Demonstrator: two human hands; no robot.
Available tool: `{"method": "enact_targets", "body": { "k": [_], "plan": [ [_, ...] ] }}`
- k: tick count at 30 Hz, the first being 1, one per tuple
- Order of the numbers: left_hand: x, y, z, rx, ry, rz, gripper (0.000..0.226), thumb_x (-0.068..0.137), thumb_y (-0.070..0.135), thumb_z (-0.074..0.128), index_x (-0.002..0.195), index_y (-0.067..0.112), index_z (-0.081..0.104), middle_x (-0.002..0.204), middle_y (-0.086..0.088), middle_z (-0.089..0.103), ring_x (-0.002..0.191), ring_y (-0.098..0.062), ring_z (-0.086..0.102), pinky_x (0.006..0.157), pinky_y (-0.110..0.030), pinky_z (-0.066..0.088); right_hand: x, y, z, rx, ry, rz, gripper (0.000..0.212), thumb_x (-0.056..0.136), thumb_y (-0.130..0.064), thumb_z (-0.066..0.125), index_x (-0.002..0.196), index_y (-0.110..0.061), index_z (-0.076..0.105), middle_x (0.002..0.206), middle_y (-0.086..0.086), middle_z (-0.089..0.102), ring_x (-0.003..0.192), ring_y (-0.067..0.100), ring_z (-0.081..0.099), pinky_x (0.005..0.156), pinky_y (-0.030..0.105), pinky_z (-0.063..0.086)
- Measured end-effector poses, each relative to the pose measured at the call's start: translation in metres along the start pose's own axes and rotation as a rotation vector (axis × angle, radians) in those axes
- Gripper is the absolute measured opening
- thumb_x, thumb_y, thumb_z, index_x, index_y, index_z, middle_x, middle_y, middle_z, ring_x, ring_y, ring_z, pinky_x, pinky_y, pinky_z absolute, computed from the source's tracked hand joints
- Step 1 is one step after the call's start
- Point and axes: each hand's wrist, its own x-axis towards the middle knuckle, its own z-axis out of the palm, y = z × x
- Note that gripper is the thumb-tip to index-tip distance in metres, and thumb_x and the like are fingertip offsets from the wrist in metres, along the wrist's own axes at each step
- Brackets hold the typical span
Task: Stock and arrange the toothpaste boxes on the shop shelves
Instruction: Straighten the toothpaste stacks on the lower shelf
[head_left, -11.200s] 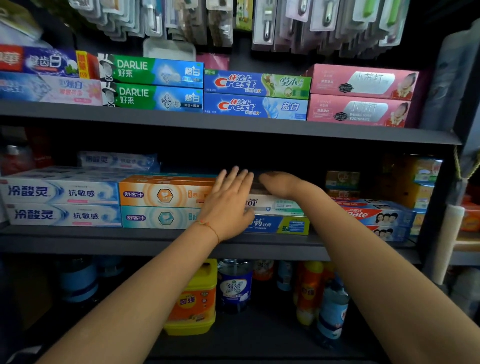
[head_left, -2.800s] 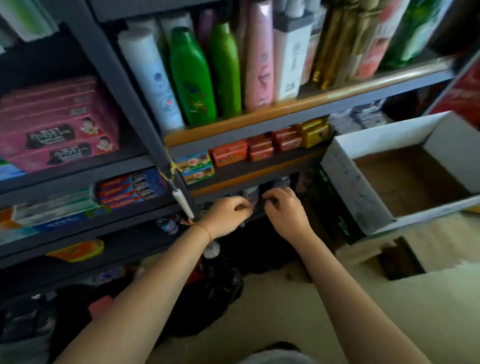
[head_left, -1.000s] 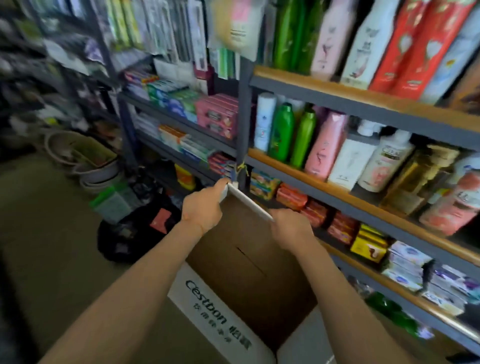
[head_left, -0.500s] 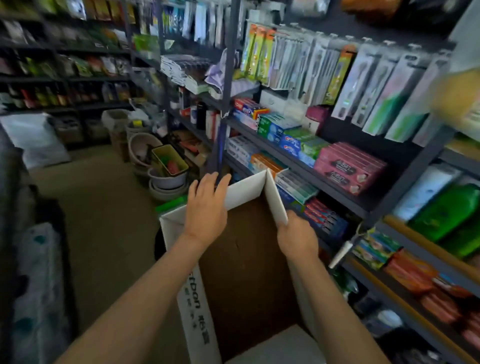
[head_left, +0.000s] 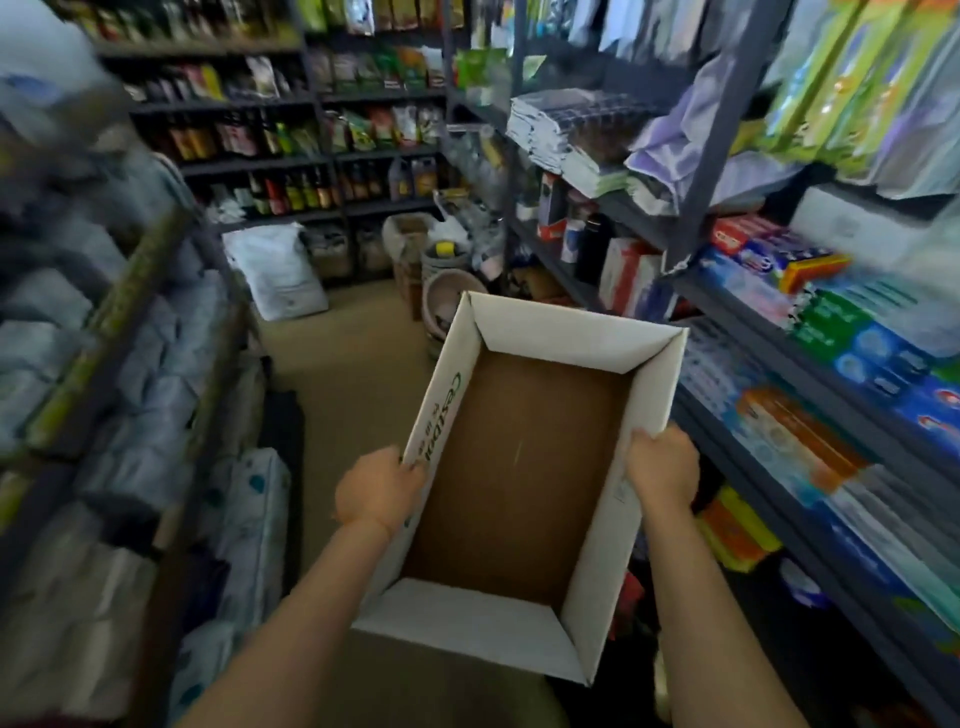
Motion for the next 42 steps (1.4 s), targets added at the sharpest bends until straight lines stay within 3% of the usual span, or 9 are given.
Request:
{"method": "enact_targets", "body": {
  "k": [7, 12, 14, 18, 23, 27, 31, 39, 42],
  "plan": [
    [0.156, -0.023, -0.028, -0.091, 0.157, -0.148, 0.034, 0.098, 0.041, 0.054, 0.11, 0.013, 0.067, 0.103, -0.007, 0.07, 0.077, -0.022, 0.067, 0.062, -0.038, 0.06, 0.079, -0.13, 0.136, -0.021, -0.131, -0.089, 0.034, 0.096, -0.03, 0.053, 0.119, -0.008, 0.062, 0.113, 0.016, 0.066, 0.096, 0.034, 0.063, 0.08, 0.038, 0.053],
    [0.303, -0.065, -0.049, -0.149, 0.203, -0.243, 0.032, 0.099, 0.035, 0.054, 0.097, 0.005, 0.066, 0.097, -0.012, 0.068, 0.07, -0.021, 0.058, 0.044, -0.025, 0.036, 0.113, -0.203, 0.266, 0.015, -0.249, -0.239, 0.019, 0.098, -0.018, 0.05, 0.112, -0.011, 0.061, 0.11, 0.012, 0.064, 0.09, 0.025, 0.058, 0.075, 0.031, 0.047],
    [0.371, -0.091, -0.06, -0.202, 0.213, -0.302, 0.032, 0.099, 0.035, 0.055, 0.092, 0.005, 0.066, 0.092, -0.012, 0.069, 0.071, -0.023, 0.059, 0.048, -0.026, 0.042, 0.127, -0.235, 0.32, -0.042, -0.31, -0.255, 0.023, 0.097, -0.018, 0.051, 0.117, -0.011, 0.061, 0.112, 0.012, 0.065, 0.093, 0.026, 0.06, 0.077, 0.032, 0.049],
    [0.495, -0.131, -0.087, -0.307, 0.186, -0.425, 0.032, 0.098, 0.035, 0.055, 0.089, 0.008, 0.068, 0.09, -0.013, 0.069, 0.077, -0.03, 0.065, 0.069, -0.041, 0.059, 0.155, -0.296, 0.407, -0.255, -0.479, -0.167, 0.041, 0.092, -0.025, 0.055, 0.131, -0.011, 0.058, 0.115, 0.012, 0.066, 0.097, 0.028, 0.062, 0.08, 0.037, 0.054],
    [0.635, -0.148, -0.11, -0.319, 0.08, -0.508, 0.032, 0.097, 0.031, 0.055, 0.103, 0.003, 0.067, 0.1, -0.018, 0.068, 0.088, -0.035, 0.066, 0.08, -0.045, 0.059, 0.208, -0.352, 0.486, -0.603, -0.542, -0.049, 0.042, 0.09, -0.04, 0.051, 0.114, -0.007, 0.063, 0.102, 0.011, 0.069, 0.091, 0.031, 0.066, 0.082, 0.044, 0.056],
    [0.75, -0.15, -0.104, -0.295, -0.029, -0.536, 0.034, 0.098, 0.034, 0.053, 0.106, 0.003, 0.065, 0.103, -0.017, 0.067, 0.093, -0.035, 0.066, 0.088, -0.047, 0.056, 0.275, -0.399, 0.564, -0.477, -0.568, 0.075, 0.021, 0.094, -0.026, 0.053, 0.098, -0.005, 0.056, 0.082, 0.013, 0.067, 0.067, 0.033, 0.07, 0.068, 0.05, 0.061],
    [0.866, -0.137, -0.094, -0.364, -0.097, -0.467, 0.028, 0.1, 0.029, 0.053, 0.117, 0.008, 0.062, 0.114, -0.013, 0.065, 0.103, -0.034, 0.064, 0.091, -0.043, 0.054, 0.374, -0.443, 0.664, -0.397, -0.58, 0.143, 0.028, 0.095, -0.018, 0.054, 0.115, 0.001, 0.055, 0.094, 0.02, 0.065, 0.057, 0.034, 0.067, 0.042, 0.036, 0.055],
    [1.088, -0.102, -0.079, -0.471, -0.257, -0.645, 0.044, 0.097, 0.041, 0.054, 0.127, 0.009, 0.057, 0.108, -0.009, 0.059, 0.097, -0.028, 0.059, 0.081, -0.039, 0.055, 0.556, -0.554, 0.839, -0.31, -0.674, 0.333, 0.038, 0.1, -0.02, 0.046, 0.135, -0.006, 0.046, 0.11, 0.016, 0.059, 0.086, 0.036, 0.067, 0.041, 0.029, 0.049],
    [1.156, -0.105, -0.077, -0.433, -0.324, -0.719, 0.038, 0.095, 0.029, 0.056, 0.124, 0.005, 0.057, 0.113, -0.017, 0.062, 0.098, -0.035, 0.064, 0.084, -0.047, 0.059, 0.603, -0.593, 0.89, -0.327, -0.708, 0.382, 0.04, 0.099, -0.019, 0.045, 0.135, -0.002, 0.045, 0.118, 0.02, 0.06, 0.085, 0.036, 0.067, 0.044, 0.031, 0.052]
  ]
}}
